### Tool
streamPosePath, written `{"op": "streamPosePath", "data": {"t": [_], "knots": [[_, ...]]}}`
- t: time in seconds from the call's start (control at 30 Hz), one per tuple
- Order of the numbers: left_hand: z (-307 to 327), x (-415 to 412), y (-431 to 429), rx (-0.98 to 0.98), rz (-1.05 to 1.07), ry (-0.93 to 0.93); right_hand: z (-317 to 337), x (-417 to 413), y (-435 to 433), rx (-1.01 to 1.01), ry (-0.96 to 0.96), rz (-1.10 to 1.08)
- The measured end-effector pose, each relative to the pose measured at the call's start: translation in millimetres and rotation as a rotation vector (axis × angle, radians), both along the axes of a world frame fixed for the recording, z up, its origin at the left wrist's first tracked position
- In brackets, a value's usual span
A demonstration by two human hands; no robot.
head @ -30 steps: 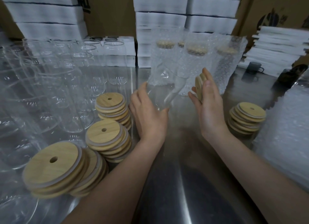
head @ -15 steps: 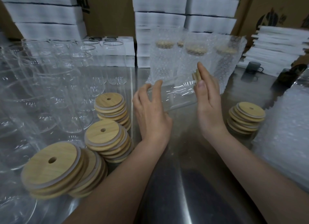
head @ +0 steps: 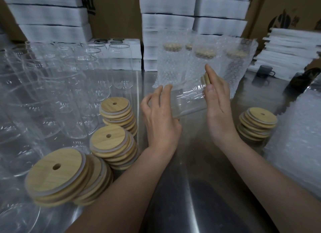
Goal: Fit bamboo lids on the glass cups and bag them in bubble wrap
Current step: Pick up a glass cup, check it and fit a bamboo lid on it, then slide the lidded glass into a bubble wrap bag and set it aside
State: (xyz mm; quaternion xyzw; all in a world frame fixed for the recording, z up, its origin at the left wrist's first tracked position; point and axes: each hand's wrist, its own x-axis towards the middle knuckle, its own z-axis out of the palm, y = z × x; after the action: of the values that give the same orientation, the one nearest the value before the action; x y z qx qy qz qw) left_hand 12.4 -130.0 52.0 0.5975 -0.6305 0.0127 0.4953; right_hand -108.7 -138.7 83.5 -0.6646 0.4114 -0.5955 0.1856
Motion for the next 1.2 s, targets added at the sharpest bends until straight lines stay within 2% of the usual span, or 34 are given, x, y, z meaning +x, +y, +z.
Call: {"op": "streamPosePath", "data": {"t": [0.27,0.7,0.87,1.0,1.13,1.2], "knots": [[0.2,0.6,0.0,-0.055,0.003,0.016,0.9,-1.6,0.4,0.029,-0.017,0.037],[-1.4,1.5,-0.5,-0.027,0.013,0.015,1.7,-8.3,-5.0,0.132,-0.026,0.129],[0.5,0.5,0.0,0.001,-0.033,0.113,10.1,-6.2,1.9,0.127,-0.142,0.089],[2.9,3.2,-3.1,0.087,-0.044,0.297,17.1,-1.8,12.8,0.058,-0.107,-0.076],[3.4,6.0,-6.8,0.130,-0.001,0.481,44.0,-15.7,26.1,-0.143,0.147,-0.465],[2.3,7.5,-9.3,0.132,0.024,0.550,60.5,-27.0,31.8,-0.134,0.275,-0.654]]}}
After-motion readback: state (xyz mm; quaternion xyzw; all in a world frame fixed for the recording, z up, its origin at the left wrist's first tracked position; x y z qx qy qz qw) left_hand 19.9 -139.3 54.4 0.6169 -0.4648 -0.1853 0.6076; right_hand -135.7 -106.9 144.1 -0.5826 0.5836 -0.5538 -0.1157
